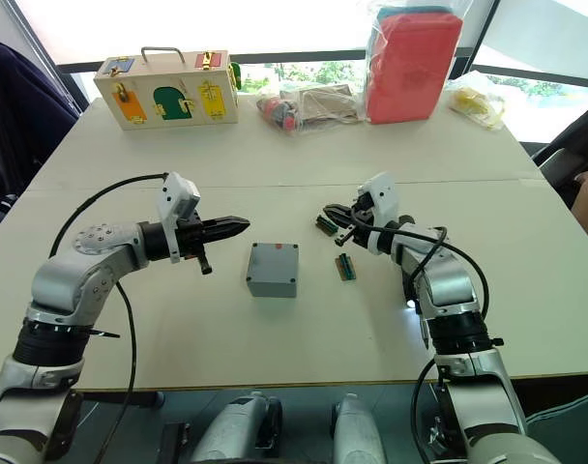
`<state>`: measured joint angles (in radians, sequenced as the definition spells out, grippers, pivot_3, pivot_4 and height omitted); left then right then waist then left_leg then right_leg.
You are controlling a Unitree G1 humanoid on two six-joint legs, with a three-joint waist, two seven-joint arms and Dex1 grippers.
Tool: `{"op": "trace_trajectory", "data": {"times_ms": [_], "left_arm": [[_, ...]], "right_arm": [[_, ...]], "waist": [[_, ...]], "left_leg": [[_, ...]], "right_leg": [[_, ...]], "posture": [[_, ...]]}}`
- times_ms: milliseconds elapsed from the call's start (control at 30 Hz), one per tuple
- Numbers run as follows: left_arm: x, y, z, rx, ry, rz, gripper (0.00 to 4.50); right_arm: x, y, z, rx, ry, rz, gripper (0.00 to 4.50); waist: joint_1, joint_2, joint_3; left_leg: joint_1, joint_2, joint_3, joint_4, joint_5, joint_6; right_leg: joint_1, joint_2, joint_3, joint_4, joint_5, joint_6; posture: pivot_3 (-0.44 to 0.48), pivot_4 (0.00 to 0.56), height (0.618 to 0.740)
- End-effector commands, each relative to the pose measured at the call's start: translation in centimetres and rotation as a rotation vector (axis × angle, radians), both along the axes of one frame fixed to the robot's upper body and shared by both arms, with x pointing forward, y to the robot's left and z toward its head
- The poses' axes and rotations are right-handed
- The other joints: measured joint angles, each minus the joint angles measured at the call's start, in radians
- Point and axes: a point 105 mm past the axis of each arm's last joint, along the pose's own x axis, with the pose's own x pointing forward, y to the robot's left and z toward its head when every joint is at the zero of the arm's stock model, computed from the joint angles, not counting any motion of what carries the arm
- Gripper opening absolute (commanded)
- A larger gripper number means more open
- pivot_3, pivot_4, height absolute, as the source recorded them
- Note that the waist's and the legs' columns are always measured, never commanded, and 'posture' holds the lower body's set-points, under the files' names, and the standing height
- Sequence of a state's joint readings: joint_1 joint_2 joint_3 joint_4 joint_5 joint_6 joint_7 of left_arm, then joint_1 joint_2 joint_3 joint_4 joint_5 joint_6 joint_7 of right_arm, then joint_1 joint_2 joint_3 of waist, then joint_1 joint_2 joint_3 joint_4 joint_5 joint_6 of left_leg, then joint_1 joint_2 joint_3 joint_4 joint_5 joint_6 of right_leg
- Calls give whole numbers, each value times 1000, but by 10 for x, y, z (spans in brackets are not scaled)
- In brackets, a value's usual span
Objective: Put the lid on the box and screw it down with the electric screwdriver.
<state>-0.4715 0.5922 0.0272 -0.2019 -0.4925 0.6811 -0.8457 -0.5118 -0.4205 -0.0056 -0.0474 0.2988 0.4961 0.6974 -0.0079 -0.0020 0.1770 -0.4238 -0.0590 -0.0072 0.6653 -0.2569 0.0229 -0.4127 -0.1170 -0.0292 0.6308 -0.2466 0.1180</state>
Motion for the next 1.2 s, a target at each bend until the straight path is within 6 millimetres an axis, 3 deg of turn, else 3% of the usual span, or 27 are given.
{"op": "trace_trajectory", "data": {"times_ms": [33, 133, 300, 800, 1200], "left_arm": [[-5, 5, 17, -40, -65, 40, 0], [-5, 6, 19, -87, -67, 85, 0], [-14, 0, 6, -70, -36, 67, 0], [-22, -7, -8, -6, 5, -28, 0], [-24, -9, -16, 4, 15, -41, 0]], "right_arm": [[-19, 13, 23, 51, -62, 60, 45], [-28, 20, 24, 73, -49, 77, 45], [-37, 34, 12, 96, -11, 81, 45], [-53, 49, -10, 52, 58, 156, 45], [-49, 44, -25, -3, 78, 129, 45]], "waist": [[-1, 0, 0], [0, 0, 0], [-1, 0, 0], [-2, 0, 0], [-1, 0, 0]], "left_leg": [[0, 0, 0, 0, 0, 0], [0, 0, 0, 0, 0, 0], [0, 0, 0, 0, 0, 0], [0, 0, 0, 0, 0, 0], [0, 0, 0, 0, 0, 0]], "right_leg": [[0, 0, 0, 0, 0, 0], [0, 0, 0, 0, 0, 0], [0, 0, 0, 0, 0, 0], [0, 0, 0, 0, 0, 0], [0, 0, 0, 0, 0, 0]], "posture": [[0, 150, 740], [0, 150, 740], [0, 150, 740], [0, 150, 740], [0, 150, 740]]}}
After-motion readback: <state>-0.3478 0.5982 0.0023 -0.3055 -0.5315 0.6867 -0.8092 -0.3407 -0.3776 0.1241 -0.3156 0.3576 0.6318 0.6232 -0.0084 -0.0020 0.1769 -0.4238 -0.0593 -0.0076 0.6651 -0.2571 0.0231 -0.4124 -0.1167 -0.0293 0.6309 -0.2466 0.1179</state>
